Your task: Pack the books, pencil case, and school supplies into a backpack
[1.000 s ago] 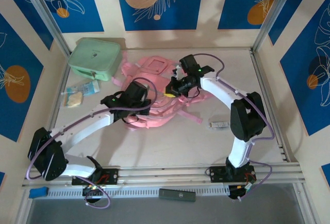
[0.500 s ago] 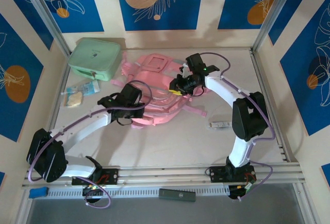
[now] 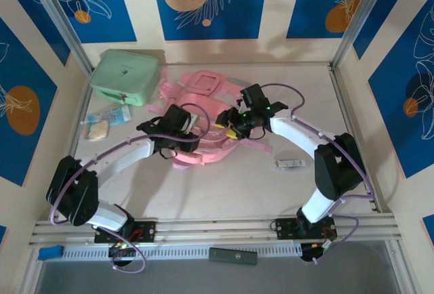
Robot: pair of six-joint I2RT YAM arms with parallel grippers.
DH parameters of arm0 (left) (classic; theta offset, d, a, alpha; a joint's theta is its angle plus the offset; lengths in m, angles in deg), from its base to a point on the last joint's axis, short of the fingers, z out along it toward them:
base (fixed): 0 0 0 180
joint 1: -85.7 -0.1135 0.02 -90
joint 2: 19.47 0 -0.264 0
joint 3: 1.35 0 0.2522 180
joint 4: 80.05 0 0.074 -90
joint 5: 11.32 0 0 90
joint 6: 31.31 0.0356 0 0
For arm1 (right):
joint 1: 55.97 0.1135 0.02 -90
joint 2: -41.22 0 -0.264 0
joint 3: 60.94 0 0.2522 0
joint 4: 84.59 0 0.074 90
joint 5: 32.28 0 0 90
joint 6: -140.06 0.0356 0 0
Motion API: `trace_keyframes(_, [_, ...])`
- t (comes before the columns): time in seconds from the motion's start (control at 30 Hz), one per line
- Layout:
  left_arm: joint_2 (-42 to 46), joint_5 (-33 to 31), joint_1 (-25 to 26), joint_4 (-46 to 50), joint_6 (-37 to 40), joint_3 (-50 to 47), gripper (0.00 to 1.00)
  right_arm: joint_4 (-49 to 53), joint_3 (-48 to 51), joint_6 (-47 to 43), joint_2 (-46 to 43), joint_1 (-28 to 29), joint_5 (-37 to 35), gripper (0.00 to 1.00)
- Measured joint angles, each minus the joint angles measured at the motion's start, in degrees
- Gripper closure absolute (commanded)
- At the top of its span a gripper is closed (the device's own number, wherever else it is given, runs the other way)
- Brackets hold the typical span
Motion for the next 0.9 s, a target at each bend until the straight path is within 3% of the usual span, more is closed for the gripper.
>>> trace_keyframes(0.63, [-7.93,1.62,-0.02,-4.76,6.32,4.72,0.55,-3.17,0.61,6.16,0.00,1.36,-2.47,0.43])
trace_keyframes(0.9, [-11.04,0.26,-0.02,-4.70,6.78,5.49,0.72,-3.78,0.61,7.93,0.13,1.44,-3.98,0.43])
